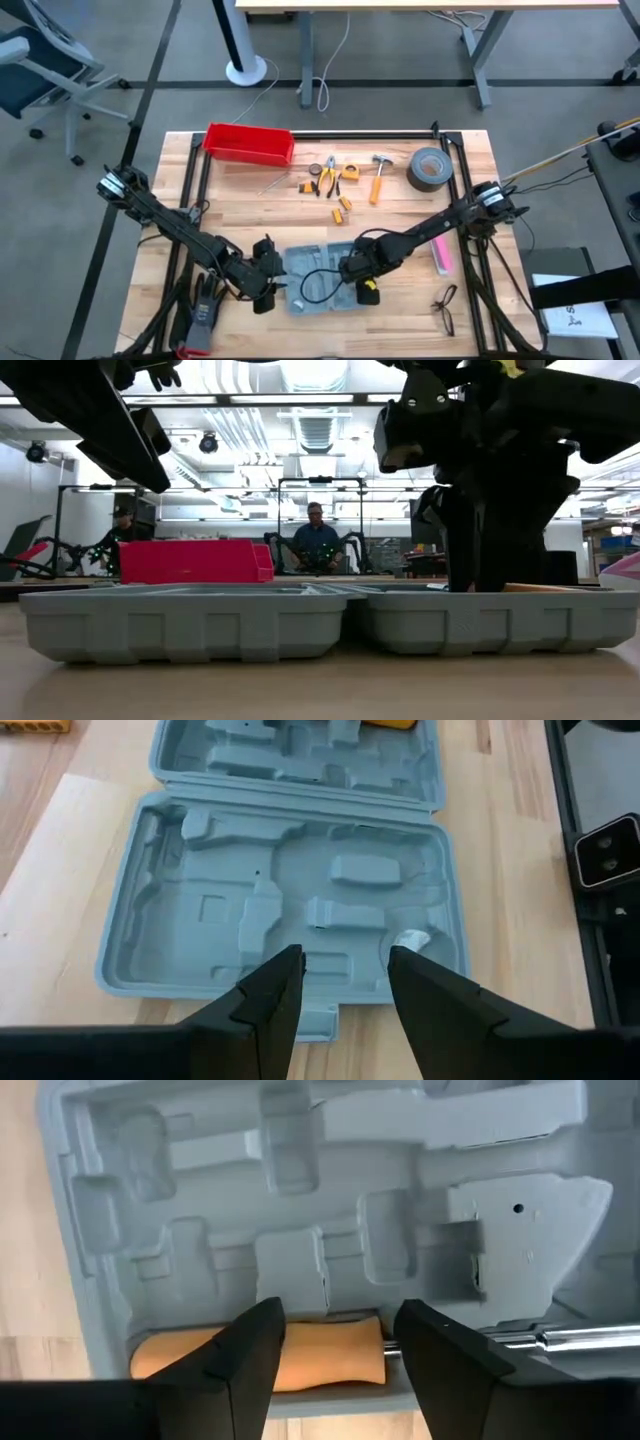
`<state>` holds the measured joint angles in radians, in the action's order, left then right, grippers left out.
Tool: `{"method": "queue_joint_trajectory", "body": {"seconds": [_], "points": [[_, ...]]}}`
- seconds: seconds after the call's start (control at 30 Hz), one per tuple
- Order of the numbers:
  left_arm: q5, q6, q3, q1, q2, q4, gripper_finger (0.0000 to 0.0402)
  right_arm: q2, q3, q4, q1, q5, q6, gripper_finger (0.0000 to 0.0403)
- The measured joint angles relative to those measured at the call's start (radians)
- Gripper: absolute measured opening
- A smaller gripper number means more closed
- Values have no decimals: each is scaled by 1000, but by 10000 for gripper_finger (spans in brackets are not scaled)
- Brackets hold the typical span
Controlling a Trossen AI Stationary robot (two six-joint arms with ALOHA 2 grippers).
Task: Prefit tool cases
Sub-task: Put the screwdriver bit holder handle into the gray toolbox
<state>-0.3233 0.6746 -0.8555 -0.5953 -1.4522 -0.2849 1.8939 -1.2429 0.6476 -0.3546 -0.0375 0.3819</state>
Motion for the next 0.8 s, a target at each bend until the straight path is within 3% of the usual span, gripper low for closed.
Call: {"method": "queue_joint_trajectory", "body": {"seconds": [0.4, 0.8], "points": [[1, 0, 0, -4, 0, -3, 158, -33, -112, 172, -3, 43, -38, 183], [1, 4, 1, -4, 0, -4, 158, -26, -81, 170, 0, 29, -94, 175]]}}
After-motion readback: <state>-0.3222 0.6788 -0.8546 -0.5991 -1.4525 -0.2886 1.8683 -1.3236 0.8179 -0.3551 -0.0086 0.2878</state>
